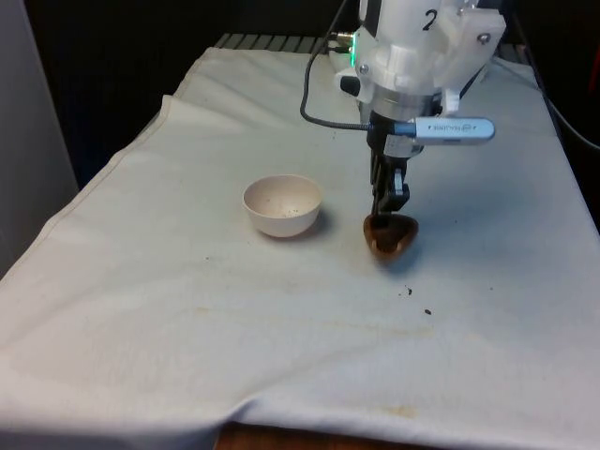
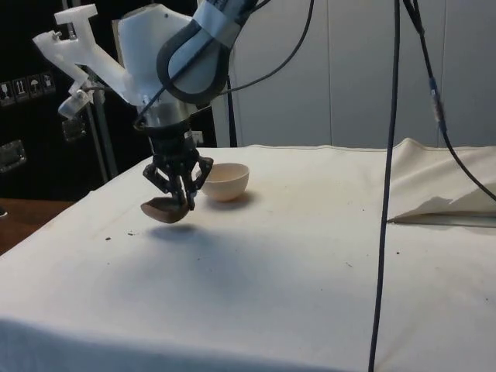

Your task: Pour the coffee beans from the cup into the bowl.

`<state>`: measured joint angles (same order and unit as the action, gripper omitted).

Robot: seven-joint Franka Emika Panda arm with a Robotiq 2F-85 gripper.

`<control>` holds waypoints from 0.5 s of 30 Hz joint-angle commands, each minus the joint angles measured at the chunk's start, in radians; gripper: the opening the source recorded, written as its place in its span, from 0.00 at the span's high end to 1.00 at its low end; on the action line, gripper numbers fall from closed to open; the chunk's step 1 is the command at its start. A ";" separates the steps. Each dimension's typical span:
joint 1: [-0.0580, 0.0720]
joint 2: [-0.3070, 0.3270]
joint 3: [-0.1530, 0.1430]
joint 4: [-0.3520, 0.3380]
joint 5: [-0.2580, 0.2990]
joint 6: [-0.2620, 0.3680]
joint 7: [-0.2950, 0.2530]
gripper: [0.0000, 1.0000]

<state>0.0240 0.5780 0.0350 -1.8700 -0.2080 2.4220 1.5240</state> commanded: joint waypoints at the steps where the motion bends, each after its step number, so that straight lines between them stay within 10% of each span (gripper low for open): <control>1: 0.002 -0.009 0.000 -0.002 -0.002 -0.009 0.000 1.00; 15: 0.005 -0.077 0.003 -0.012 -0.033 -0.101 -0.007 1.00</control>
<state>0.0290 0.5090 0.0370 -1.8740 -0.2420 2.3150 1.5190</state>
